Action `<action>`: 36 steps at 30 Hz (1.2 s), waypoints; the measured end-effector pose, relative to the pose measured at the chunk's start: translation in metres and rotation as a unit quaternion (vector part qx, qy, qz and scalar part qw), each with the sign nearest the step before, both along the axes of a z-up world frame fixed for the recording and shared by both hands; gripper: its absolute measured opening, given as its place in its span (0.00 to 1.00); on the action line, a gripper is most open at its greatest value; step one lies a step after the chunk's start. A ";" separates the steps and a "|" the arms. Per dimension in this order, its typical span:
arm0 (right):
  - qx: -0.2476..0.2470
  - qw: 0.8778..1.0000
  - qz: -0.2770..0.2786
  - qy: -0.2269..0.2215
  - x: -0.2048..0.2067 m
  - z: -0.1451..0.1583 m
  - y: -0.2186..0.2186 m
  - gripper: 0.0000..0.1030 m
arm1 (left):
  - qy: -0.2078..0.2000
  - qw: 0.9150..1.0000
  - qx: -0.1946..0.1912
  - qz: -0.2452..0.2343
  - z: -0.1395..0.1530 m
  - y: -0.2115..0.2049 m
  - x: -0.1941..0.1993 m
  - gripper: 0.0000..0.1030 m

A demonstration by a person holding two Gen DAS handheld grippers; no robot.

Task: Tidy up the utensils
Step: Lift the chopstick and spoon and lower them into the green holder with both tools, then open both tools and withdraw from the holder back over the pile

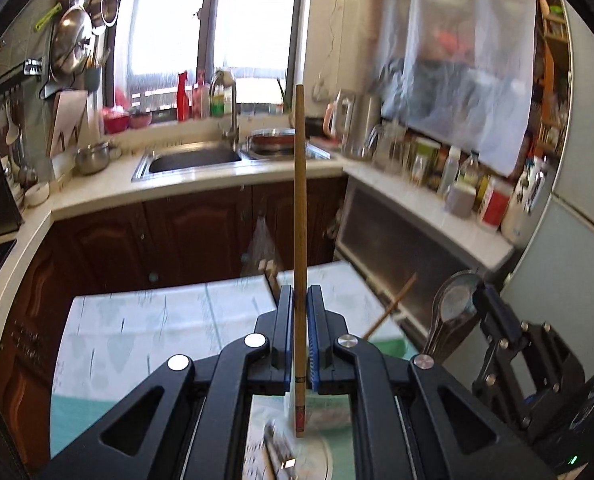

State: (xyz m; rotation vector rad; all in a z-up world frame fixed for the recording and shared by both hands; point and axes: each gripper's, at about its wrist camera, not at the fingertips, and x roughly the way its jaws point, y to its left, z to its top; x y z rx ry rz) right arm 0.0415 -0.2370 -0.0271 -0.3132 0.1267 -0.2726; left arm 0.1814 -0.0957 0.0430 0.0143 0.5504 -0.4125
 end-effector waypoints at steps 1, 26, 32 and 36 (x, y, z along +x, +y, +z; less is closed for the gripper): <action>-0.011 1.000 -0.004 -0.008 0.010 0.001 -0.002 0.01 | -0.007 1.000 -0.005 0.000 0.001 -0.003 0.002 0.04; -0.050 0.988 0.059 0.131 0.092 -0.146 -0.022 0.02 | 0.047 0.998 0.005 -0.031 -0.112 -0.036 0.022 0.11; 0.014 0.987 0.067 0.146 0.084 -0.135 -0.032 0.19 | 0.080 0.996 0.004 -0.038 -0.116 -0.031 0.017 0.29; 0.048 0.985 0.068 0.149 0.079 -0.122 -0.038 0.21 | 0.088 0.995 -0.002 -0.043 -0.107 -0.026 0.007 0.42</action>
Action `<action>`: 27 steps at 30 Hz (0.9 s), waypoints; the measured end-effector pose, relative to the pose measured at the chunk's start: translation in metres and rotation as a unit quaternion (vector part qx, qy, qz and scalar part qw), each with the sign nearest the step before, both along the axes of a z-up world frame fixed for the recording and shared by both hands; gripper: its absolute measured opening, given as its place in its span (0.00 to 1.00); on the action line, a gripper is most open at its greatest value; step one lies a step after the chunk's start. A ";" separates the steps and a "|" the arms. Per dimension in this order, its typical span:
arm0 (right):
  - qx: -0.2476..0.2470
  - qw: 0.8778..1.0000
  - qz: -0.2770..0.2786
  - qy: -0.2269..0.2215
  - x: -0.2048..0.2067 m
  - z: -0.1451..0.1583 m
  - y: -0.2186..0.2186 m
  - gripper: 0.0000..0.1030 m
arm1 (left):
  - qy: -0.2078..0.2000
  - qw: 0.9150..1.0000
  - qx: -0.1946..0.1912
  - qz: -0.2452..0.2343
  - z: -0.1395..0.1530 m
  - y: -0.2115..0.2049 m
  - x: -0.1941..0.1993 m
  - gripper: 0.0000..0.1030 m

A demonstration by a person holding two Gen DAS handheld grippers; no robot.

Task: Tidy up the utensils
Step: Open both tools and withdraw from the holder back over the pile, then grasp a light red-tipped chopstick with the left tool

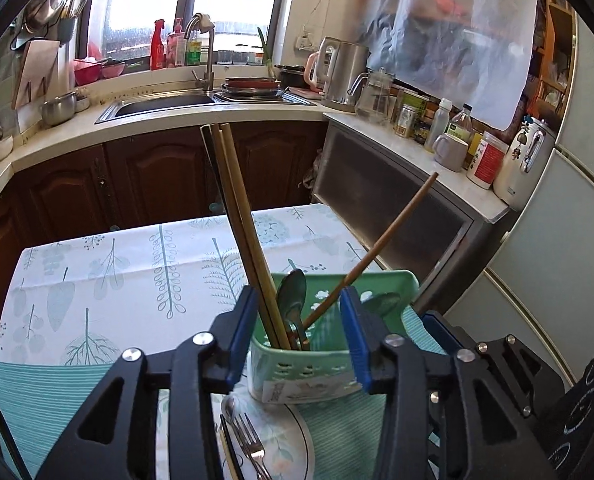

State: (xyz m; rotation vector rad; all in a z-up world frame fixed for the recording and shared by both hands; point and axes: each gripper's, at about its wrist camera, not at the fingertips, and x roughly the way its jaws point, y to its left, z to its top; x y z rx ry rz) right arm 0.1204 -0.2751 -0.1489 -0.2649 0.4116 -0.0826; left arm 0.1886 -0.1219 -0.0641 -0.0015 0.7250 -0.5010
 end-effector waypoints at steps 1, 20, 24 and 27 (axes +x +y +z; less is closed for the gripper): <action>0.007 1.000 0.000 0.004 -0.002 0.006 -0.002 0.21 | 0.002 1.000 -0.001 -0.003 0.002 0.001 -0.003 0.42; 0.108 0.987 0.013 0.120 -0.067 0.024 0.035 0.21 | 0.119 0.991 0.061 0.025 -0.032 0.070 -0.055 0.45; 0.121 0.981 0.029 0.147 -0.061 0.018 0.045 0.21 | 0.150 0.986 0.062 0.049 -0.045 0.090 -0.055 0.45; 0.143 0.974 0.041 0.169 -0.058 0.013 0.052 0.21 | 0.178 0.981 0.056 0.054 -0.058 0.100 -0.054 0.45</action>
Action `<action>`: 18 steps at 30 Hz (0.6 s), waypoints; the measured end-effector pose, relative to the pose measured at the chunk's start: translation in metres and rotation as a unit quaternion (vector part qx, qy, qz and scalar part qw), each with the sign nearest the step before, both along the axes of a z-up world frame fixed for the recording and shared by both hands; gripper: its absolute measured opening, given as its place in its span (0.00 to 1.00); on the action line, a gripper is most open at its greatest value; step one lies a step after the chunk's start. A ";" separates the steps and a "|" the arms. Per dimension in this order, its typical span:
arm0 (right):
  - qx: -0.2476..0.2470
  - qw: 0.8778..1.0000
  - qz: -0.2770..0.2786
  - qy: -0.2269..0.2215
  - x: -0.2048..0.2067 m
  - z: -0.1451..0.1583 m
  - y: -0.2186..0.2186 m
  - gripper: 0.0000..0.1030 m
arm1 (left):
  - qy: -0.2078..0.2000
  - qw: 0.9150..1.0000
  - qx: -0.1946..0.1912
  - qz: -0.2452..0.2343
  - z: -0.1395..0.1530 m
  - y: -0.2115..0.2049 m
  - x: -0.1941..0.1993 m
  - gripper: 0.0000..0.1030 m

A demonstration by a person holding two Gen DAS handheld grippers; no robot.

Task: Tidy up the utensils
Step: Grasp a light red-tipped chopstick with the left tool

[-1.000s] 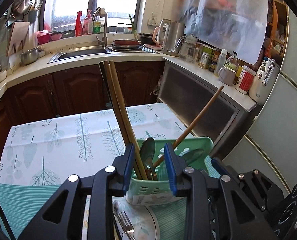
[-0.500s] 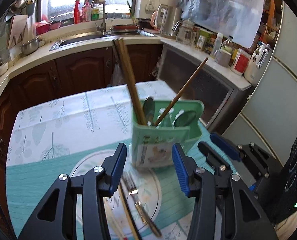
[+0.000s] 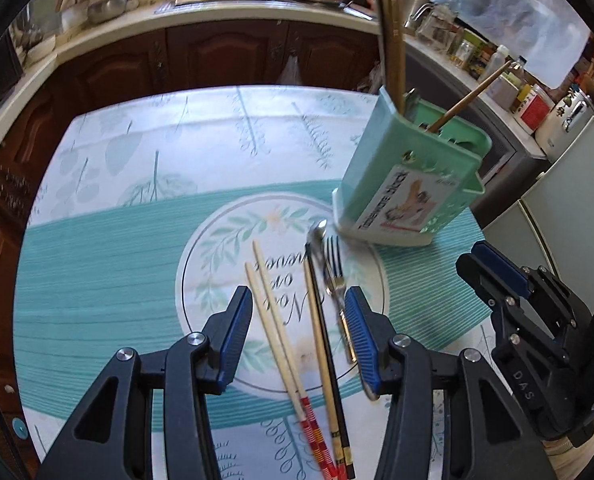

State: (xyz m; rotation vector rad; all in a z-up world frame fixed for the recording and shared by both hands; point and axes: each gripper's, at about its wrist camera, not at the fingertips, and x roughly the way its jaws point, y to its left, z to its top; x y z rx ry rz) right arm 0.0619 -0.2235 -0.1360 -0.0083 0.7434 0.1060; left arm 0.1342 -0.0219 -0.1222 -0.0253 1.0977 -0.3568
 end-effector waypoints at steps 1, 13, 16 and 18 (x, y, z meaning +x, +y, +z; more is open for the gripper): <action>0.006 1.000 0.003 0.005 0.001 -0.001 0.001 0.21 | 0.012 1.000 0.000 0.001 -0.005 0.002 0.000 0.45; 0.064 0.993 0.012 0.097 0.005 -0.033 0.023 0.21 | 0.129 0.991 0.024 0.021 -0.072 0.003 0.005 0.17; 0.070 0.992 0.014 0.102 0.004 -0.039 0.027 0.21 | 0.129 0.991 0.028 0.020 -0.074 0.002 0.006 0.15; 0.071 0.992 0.016 0.107 0.003 -0.042 0.027 0.21 | 0.128 0.991 0.034 0.016 -0.074 -0.001 0.006 0.15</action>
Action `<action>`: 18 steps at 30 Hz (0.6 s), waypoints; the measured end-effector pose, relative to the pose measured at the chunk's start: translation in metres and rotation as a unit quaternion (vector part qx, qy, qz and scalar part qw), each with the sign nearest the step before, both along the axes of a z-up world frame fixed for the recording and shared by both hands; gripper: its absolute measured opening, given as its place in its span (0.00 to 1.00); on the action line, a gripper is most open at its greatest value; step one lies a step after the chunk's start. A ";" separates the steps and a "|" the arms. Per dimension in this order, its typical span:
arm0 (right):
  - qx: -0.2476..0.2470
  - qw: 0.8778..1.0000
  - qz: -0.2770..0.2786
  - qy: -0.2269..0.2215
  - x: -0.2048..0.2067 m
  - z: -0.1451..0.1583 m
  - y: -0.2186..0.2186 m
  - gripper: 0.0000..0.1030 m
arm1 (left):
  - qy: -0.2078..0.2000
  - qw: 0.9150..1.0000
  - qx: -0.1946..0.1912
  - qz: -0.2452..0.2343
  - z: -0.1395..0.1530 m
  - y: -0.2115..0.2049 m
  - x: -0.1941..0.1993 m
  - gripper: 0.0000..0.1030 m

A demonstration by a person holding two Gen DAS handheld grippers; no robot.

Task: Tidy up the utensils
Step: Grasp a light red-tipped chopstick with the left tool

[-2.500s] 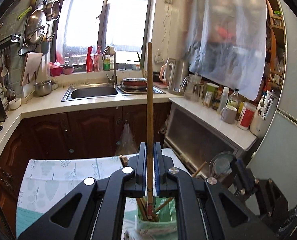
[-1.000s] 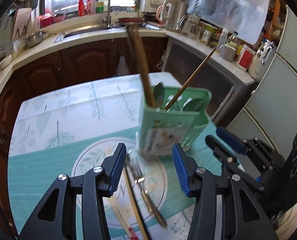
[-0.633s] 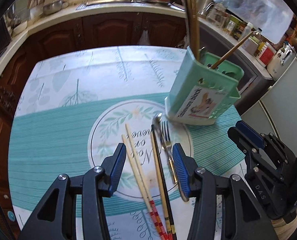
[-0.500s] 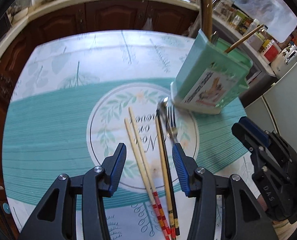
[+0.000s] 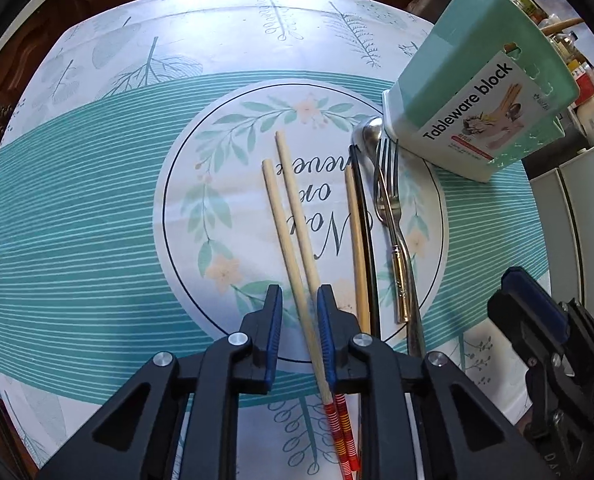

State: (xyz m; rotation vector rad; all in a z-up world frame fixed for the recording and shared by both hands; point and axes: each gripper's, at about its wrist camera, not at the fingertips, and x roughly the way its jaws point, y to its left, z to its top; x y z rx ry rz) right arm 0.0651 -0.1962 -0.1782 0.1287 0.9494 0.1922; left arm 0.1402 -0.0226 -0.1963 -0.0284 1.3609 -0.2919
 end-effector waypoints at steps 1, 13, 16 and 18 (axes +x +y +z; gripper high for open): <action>0.001 1.000 0.001 0.003 0.000 -0.002 0.000 0.21 | 0.000 1.000 0.003 -0.003 0.000 -0.002 0.000 0.15; -0.003 1.000 0.013 0.014 -0.002 -0.004 0.001 0.21 | 0.001 0.998 0.044 -0.053 -0.002 -0.025 -0.002 0.11; -0.007 1.000 0.023 0.018 -0.002 -0.004 0.005 0.21 | 0.006 0.997 0.043 -0.070 -0.001 -0.023 -0.006 0.10; -0.011 0.999 0.033 0.018 -0.001 -0.003 0.009 0.21 | 0.020 0.997 0.024 -0.072 -0.003 -0.017 -0.006 0.10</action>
